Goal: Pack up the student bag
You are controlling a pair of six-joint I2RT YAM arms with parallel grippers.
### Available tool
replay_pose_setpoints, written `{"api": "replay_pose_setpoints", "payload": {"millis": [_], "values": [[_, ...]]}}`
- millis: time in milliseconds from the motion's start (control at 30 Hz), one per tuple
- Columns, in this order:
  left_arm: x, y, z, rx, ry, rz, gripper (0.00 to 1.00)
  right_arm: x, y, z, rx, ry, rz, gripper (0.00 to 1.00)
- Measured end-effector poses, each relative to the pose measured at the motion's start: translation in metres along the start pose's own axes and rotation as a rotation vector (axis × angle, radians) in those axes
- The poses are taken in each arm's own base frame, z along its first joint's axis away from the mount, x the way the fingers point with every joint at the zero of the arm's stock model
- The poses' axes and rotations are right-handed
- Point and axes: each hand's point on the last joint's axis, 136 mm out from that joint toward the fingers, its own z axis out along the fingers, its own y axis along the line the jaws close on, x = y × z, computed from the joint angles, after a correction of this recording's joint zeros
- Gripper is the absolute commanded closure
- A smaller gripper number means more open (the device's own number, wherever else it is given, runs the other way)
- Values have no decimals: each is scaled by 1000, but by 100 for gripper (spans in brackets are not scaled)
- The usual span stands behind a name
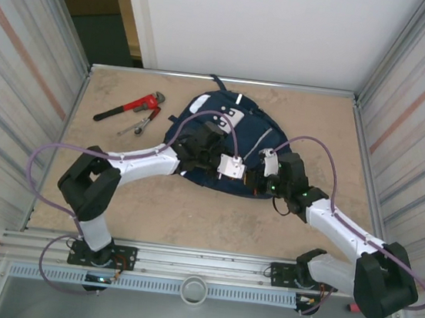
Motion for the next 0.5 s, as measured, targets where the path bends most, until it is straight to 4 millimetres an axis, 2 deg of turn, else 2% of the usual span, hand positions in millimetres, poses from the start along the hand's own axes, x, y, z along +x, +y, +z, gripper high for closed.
{"api": "replay_pose_setpoints", "payload": {"millis": [200,333,500], "values": [[1,8,-1,-35,-28,30,90,-3,-14,-8,17,-5,46,100],[4,7,-2,-26,-61,20,90,-1,-25,-13,42,19,93,100],[20,9,-8,-12,-65,2,90,-9,-41,-21,141,18,128,100]]}}
